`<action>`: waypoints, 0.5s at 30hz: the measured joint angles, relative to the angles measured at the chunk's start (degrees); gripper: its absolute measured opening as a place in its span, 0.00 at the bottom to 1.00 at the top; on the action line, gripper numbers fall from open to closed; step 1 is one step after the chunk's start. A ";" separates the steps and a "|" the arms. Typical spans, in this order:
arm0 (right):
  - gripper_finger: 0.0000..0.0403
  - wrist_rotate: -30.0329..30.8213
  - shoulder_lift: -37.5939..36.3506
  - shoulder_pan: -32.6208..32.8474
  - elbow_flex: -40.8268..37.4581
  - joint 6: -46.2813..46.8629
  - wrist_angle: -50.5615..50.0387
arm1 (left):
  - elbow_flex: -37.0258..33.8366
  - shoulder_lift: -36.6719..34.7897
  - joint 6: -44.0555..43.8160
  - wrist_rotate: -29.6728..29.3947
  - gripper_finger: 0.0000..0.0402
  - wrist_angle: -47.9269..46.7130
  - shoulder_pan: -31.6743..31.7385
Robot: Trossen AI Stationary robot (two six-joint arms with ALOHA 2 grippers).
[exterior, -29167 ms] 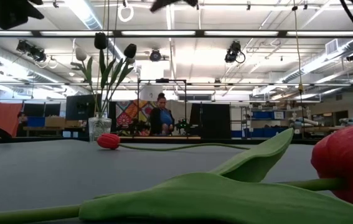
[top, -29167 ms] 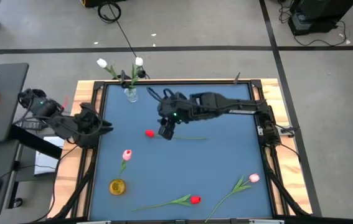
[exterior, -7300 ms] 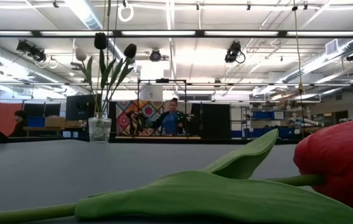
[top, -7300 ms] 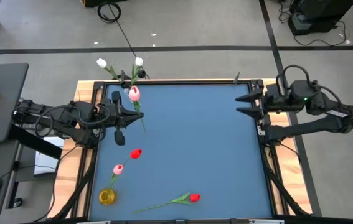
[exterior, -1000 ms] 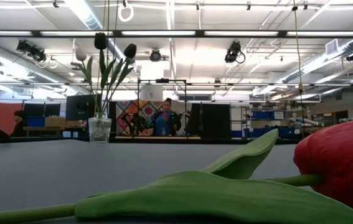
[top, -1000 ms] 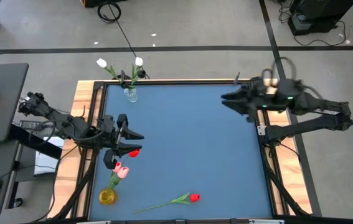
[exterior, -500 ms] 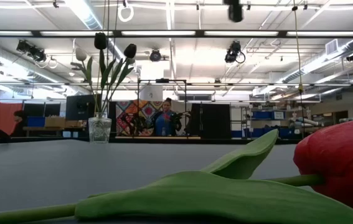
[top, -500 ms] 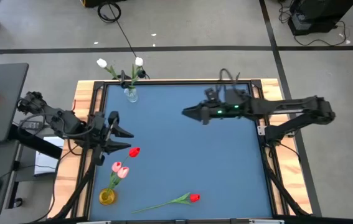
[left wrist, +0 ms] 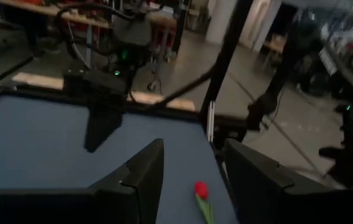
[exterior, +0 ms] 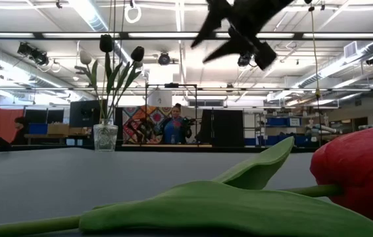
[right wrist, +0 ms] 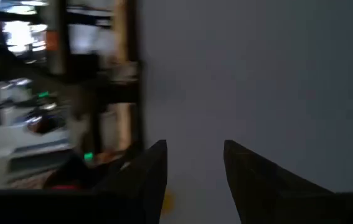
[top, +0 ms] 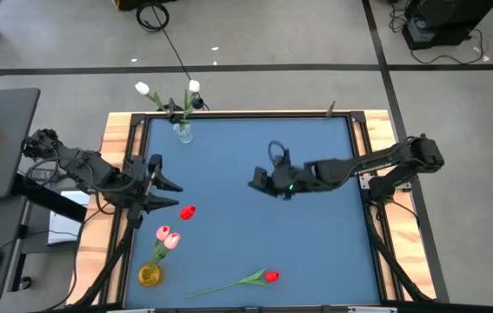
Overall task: Sort flowers into vase by color
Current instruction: Put the red tulip into the yellow vase
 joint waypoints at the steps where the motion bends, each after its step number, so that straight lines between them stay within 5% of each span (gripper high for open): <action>1: 0.41 0.18 0.83 0.99 0.00 2.11 -1.22 | 0.00 0.31 0.02 0.13 0.43 -0.97 0.00; 8: 0.41 -3.95 5.36 7.29 0.21 0.33 -1.91 | -0.04 0.05 0.18 0.03 0.43 -7.53 0.00; 15: 0.39 -6.72 15.73 15.52 10.18 -28.03 -1.46 | -0.02 -0.92 3.57 -0.61 0.43 -9.98 0.00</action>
